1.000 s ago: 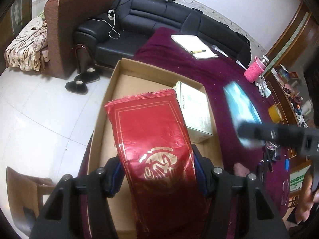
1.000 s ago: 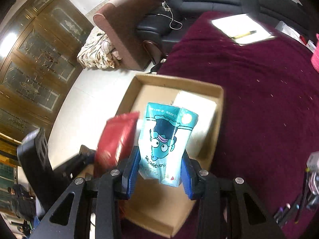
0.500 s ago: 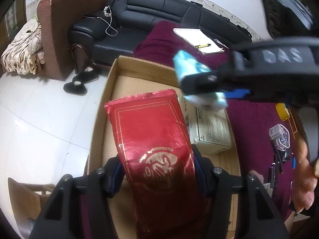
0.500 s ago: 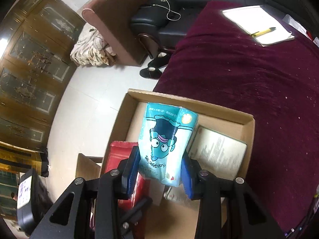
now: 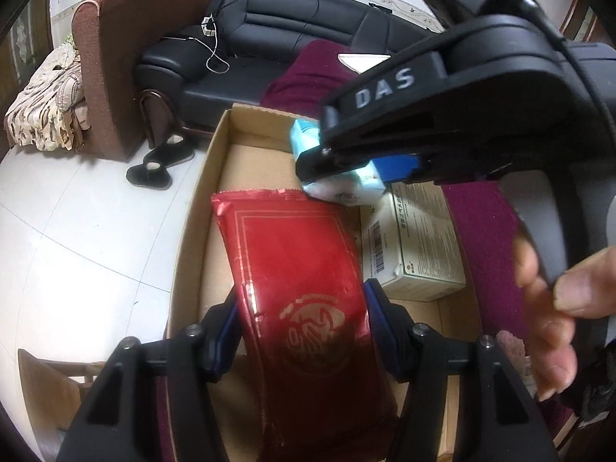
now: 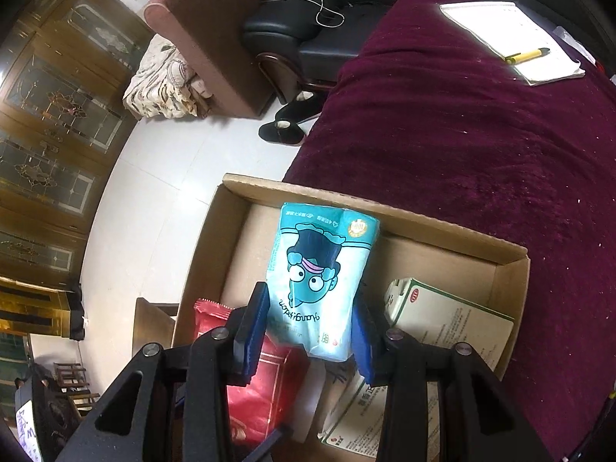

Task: Organize objects
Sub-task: 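Carry both items to the tray and open both tools to drop them in, then grasp the white pill bottle with the left tool while the right tool reaches toward the clear pencil case, then carry the pill bottle with the left tool while the right tool carries the clear pencil case to the tray, then open the left tool to drop the pill bottle while the right tool releases the pencil case into the tray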

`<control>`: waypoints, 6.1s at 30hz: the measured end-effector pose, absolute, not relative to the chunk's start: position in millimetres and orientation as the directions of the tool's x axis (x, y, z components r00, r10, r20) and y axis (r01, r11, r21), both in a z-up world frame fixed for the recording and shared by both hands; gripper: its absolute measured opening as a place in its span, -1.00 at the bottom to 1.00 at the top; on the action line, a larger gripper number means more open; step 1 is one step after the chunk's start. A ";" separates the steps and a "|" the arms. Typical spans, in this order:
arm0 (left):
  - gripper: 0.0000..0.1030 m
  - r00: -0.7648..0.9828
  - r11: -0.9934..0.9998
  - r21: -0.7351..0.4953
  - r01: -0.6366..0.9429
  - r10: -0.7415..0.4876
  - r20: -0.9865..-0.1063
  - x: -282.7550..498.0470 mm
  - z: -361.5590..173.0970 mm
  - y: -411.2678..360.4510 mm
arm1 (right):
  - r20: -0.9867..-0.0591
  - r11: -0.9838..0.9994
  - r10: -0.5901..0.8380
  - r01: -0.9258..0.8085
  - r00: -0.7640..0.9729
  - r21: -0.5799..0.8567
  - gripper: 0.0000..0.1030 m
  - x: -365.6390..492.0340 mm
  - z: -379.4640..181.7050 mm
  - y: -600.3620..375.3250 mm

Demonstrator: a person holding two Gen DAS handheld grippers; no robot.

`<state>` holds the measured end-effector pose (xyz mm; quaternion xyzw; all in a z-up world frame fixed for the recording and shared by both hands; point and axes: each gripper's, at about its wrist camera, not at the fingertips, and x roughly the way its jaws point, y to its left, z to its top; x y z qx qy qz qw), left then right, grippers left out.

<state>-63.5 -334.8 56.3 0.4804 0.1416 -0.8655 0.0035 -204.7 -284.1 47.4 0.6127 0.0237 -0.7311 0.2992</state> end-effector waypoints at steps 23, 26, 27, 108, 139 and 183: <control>0.37 -0.605 -0.949 -0.268 0.164 0.118 -0.787 -37.9 87.0 -328.9 | -0.814 -0.772 -0.577 0.375 -0.074 0.513 0.35 -168.8 91.8 -181.6; 0.37 -0.613 -0.954 -0.263 0.146 0.121 -0.781 -27.7 94.5 -316.7 | -0.804 -0.769 -0.590 0.351 -0.072 0.534 0.38 -155.6 90.8 -152.2; 0.37 -0.614 -0.954 -0.264 0.139 0.126 -0.779 -25.9 96.5 -310.8 | -0.802 -0.771 -0.592 0.340 -0.073 0.539 0.39 -149.7 89.7 -138.5; -0.36 -0.415 -0.977 -0.195 -0.081 0.211 -0.885 4.4 25.2 -64.2 | -0.927 -0.964 -0.260 0.020 -0.270 0.264 -0.39 -208.4 31.8 162.9; -0.37 -0.503 -0.941 -0.338 -0.025 0.304 -0.809 18.5 67.5 -110.1 | -0.803 -0.828 -0.540 0.331 -0.254 0.452 -0.37 -45.1 99.1 95.8; -0.36 -0.518 -0.957 -0.269 0.107 0.178 -0.837 24.6 35.6 -268.8 | -0.845 -0.728 -0.535 0.519 -0.020 0.449 -0.35 -82.3 31.4 -179.9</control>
